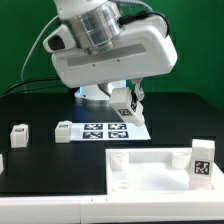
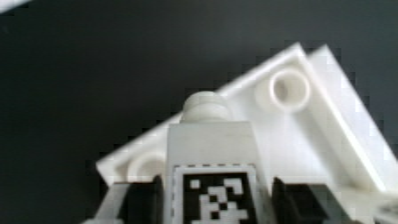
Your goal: Assemble square table
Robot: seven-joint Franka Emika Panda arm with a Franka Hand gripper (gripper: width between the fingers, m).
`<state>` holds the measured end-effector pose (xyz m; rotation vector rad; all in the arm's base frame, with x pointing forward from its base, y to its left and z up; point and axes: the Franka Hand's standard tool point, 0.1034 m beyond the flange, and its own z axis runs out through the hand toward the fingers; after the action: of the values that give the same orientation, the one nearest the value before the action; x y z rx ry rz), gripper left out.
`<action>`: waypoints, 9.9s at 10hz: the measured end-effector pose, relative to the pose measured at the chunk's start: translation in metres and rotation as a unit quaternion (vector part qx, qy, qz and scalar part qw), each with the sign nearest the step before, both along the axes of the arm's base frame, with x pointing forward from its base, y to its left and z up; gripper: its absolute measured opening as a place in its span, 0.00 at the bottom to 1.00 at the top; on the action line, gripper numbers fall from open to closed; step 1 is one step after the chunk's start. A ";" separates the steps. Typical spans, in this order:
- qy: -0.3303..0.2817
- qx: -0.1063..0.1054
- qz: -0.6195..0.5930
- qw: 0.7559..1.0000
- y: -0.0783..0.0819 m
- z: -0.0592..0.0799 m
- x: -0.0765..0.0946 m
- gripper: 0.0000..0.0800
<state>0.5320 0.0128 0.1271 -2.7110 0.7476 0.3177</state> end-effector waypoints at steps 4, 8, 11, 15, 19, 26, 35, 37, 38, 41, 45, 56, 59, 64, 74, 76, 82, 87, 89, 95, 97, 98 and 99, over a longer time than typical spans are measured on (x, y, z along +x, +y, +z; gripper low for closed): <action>-0.106 -0.064 0.081 0.989 -0.005 0.026 0.066 0.36; -0.211 -0.115 0.076 0.968 -0.010 0.027 0.087 0.36; -0.302 -0.176 0.081 0.934 -0.006 0.004 0.104 0.36; -0.337 -0.203 0.112 0.913 0.004 -0.011 0.106 0.36; -0.328 -0.212 0.133 0.911 0.001 -0.026 0.088 0.36; -0.283 -0.195 0.136 0.929 -0.007 -0.030 0.085 0.36; -0.274 -0.200 0.140 0.930 -0.010 -0.053 0.082 0.36; -0.268 -0.199 0.139 0.932 -0.010 -0.058 0.082 0.36; -0.275 -0.203 0.138 0.930 -0.010 -0.060 0.083 0.36; -0.281 -0.206 0.137 0.927 -0.011 -0.060 0.085 0.36; -0.237 -0.180 0.140 0.944 -0.012 -0.049 0.092 0.80; -0.054 -0.124 0.022 0.991 -0.020 -0.045 0.117 0.36; -0.026 -0.158 -0.170 0.972 -0.024 -0.046 0.116 0.36; 0.041 -0.143 -0.482 0.863 -0.027 -0.046 0.108 0.36; -0.157 -0.157 0.107 0.969 -0.009 -0.046 0.104 0.81; -0.154 -0.156 0.079 0.972 -0.019 -0.045 0.105 0.79; -0.122 -0.168 -0.116 0.971 -0.017 -0.047 0.103 0.35; -0.011 -0.105 -0.545 0.832 -0.019 -0.049 0.098 0.36; -0.009 -0.105 -0.548 0.830 -0.018 -0.049 0.098 0.36; -0.111 -0.131 -0.200 0.965 -0.010 -0.046 0.101 0.80; -0.133 -0.138 -0.106 0.976 -0.011 -0.047 0.101 0.81; -0.160 -0.146 0.024 0.976 -0.011 -0.048 0.102 0.81; -0.171 -0.145 0.077 0.972 -0.011 -0.049 0.104 0.81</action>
Offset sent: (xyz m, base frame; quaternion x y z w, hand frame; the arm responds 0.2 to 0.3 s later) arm 0.0960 -0.0019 0.0341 -0.0439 0.0875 -0.2019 0.9745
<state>0.6359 0.0019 0.0781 -2.9872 0.5197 -0.2423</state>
